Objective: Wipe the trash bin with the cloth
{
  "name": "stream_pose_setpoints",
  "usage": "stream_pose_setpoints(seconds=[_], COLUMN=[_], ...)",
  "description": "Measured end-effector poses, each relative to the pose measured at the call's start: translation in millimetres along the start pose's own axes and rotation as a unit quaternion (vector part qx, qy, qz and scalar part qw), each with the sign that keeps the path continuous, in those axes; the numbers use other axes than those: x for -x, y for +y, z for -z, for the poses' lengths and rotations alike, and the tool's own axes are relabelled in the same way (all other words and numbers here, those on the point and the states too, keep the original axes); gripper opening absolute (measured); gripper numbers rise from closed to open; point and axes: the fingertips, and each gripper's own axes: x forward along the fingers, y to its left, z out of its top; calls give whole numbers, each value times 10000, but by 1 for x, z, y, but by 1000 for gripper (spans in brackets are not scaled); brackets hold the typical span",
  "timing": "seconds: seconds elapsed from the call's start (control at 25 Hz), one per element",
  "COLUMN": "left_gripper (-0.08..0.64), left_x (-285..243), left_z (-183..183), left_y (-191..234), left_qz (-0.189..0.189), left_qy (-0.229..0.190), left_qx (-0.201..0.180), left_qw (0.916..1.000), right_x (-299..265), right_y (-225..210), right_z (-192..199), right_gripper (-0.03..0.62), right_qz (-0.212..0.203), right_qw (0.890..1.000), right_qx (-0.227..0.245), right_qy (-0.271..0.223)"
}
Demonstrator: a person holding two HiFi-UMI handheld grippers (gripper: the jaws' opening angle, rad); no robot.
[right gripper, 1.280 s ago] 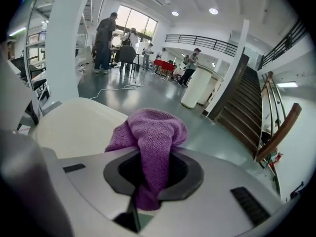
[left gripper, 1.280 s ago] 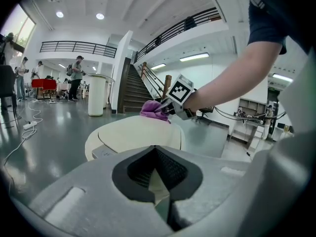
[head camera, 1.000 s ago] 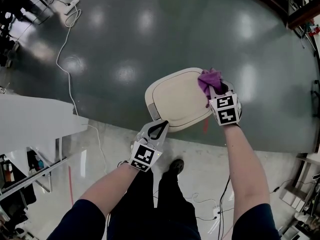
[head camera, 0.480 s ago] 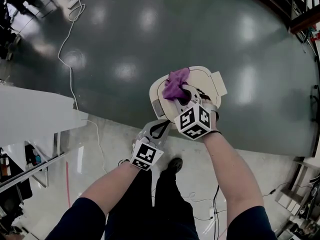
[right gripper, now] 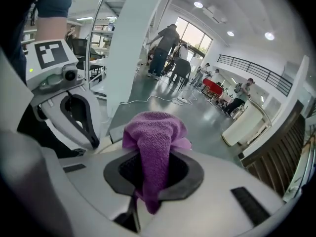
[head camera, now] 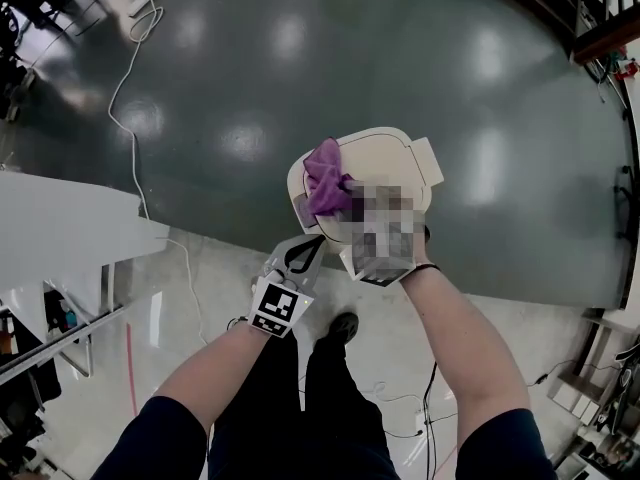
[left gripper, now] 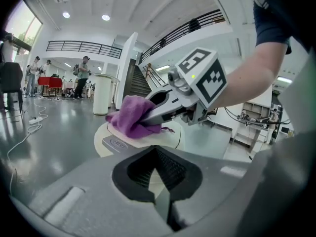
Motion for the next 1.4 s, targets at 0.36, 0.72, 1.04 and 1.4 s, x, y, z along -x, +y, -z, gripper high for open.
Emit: stream_pose_setpoints(seconds=[0.36, 0.72, 1.04, 1.4], left_gripper=[-9, -9, -9, -9], left_x=[3, 0, -2, 5], left_z=[3, 3, 2, 9], left_y=[0, -1, -3, -3], left_qz=[-140, -379, -356, -240], left_qy=[59, 124, 144, 222], left_qx=[-44, 19, -31, -2], left_qw=[9999, 9992, 9993, 9995], right_x=[47, 84, 87, 53], right_y=[-58, -77, -42, 30], right_z=[95, 167, 139, 50], right_gripper=[71, 71, 71, 71], right_qz=[713, 1198, 1070, 553], right_qw=[9942, 9770, 9742, 9829], right_qx=[-641, -1599, -1948, -1754], right_qy=[495, 741, 400, -91])
